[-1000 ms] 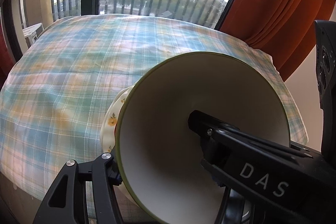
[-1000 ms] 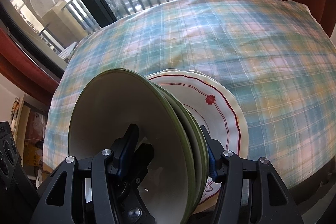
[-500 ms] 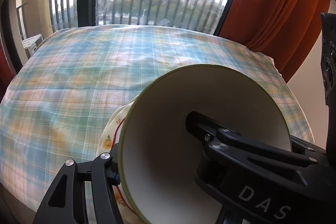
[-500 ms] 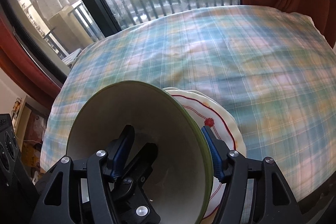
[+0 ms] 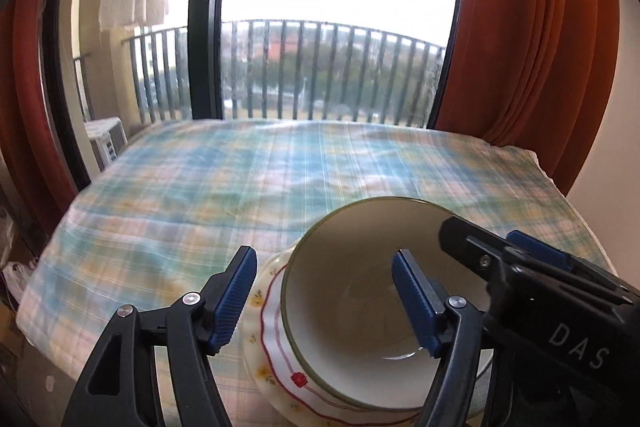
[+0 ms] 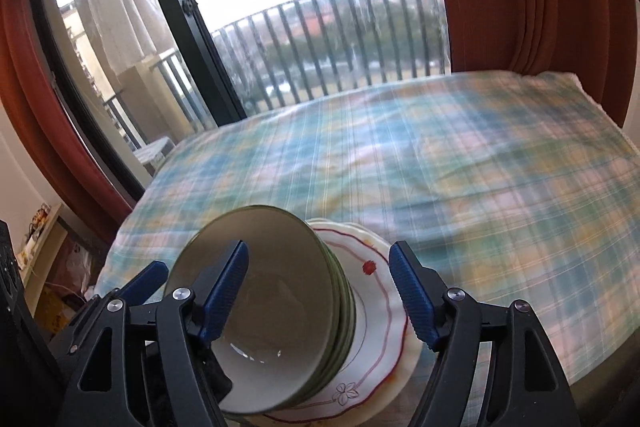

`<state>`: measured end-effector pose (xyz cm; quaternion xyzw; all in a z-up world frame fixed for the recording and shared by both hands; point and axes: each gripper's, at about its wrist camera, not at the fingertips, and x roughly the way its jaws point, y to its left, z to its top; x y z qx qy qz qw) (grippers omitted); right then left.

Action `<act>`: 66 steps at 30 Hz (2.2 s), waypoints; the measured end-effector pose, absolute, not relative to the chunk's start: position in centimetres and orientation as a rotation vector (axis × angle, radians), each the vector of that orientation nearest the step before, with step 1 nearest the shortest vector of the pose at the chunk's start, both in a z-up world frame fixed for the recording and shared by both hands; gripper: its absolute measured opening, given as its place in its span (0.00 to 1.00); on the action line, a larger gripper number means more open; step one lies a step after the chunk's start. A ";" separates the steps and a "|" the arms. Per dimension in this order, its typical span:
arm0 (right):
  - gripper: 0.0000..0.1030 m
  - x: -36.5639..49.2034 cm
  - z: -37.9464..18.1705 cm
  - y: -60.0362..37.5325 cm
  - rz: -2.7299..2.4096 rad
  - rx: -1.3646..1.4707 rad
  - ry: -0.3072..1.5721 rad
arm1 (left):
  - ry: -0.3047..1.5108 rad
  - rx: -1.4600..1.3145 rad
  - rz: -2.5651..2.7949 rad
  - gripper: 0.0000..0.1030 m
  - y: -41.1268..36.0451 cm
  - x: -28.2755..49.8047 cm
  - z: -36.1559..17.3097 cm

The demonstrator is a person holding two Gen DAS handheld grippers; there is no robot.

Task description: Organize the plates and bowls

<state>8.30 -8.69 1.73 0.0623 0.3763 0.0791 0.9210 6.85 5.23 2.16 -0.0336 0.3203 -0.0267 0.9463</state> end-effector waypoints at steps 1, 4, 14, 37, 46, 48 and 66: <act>0.74 7.7 2.1 -8.9 0.161 0.115 0.744 | 0.638 -0.062 -0.049 0.71 5.2 6.6 2.3; 0.74 6.4 2.7 -9.4 0.160 0.102 0.692 | 0.593 -0.059 -0.033 0.73 5.2 5.5 2.7; 0.90 2.4 3.5 -12.1 0.133 0.098 0.547 | 0.454 -0.071 -0.023 0.87 5.3 2.2 3.3; 0.93 -3.4 0.4 -14.6 0.037 0.003 0.501 | 0.460 -0.056 -0.051 0.95 3.1 -2.3 -0.8; 0.93 -3.1 0.3 -15.4 -0.004 -0.003 0.489 | 0.448 -0.019 -0.052 0.99 2.1 -2.3 -0.6; 0.93 -3.1 0.3 -15.7 -0.013 0.002 0.489 | 0.450 -0.019 -0.054 0.99 2.1 -2.1 -0.6; 0.95 -2.1 0.4 -16.2 -0.024 0.022 0.492 | 0.462 -0.042 -0.015 1.00 2.7 -1.4 -0.3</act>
